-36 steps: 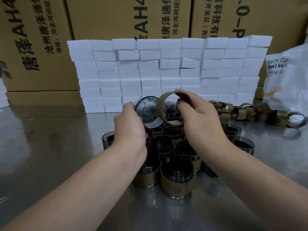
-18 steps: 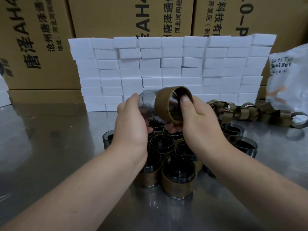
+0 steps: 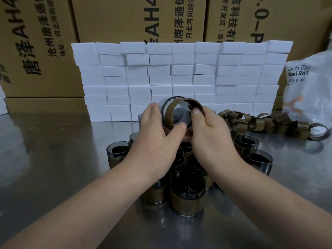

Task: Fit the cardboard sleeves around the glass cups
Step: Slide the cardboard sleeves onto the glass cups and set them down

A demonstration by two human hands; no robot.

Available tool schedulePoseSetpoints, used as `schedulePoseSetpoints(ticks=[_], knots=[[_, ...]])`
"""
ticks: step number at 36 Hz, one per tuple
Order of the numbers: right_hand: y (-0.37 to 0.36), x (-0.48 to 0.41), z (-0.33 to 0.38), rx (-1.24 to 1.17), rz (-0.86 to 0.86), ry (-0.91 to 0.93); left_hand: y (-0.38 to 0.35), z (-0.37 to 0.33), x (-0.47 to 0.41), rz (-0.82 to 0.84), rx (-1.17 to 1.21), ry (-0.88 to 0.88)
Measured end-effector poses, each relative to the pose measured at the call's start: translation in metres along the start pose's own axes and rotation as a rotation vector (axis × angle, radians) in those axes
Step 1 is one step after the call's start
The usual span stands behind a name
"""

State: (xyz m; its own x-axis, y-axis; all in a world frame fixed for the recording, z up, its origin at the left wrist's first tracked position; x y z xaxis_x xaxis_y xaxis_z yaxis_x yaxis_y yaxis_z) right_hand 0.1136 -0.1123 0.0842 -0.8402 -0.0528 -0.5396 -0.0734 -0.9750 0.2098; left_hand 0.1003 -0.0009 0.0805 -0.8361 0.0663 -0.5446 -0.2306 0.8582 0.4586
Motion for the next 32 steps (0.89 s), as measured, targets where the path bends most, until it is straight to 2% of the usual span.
schedulePoseSetpoints(ticks=[4,12,18,32], knots=[[-0.006,0.001,-0.006,-0.052,0.070,-0.073,0.005,0.002,-0.004,0.007,-0.012,0.007],[-0.003,-0.001,0.001,-0.023,0.107,0.036,0.016,0.006,-0.008,0.021,-0.042,0.029],[0.005,-0.006,-0.003,-0.089,0.099,0.004,0.017,0.007,-0.009,0.144,-0.098,-0.018],[0.005,-0.006,-0.003,-0.107,0.133,0.005,0.027,0.007,-0.010,0.211,-0.081,-0.042]])
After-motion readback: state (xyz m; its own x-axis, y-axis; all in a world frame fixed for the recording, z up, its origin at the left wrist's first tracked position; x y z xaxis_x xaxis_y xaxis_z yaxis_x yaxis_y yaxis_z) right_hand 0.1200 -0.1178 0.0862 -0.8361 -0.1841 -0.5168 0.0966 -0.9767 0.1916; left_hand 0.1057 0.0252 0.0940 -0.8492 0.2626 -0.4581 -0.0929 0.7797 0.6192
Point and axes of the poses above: each hand's wrist, its own x-axis away from the middle knuckle, its own y-axis out of the back of the hand, z = x × y, the point moved 5 cm from there along -x, towards the middle knuckle, and after that the axes turned 6 degrees about z, right-handed, at the moved point
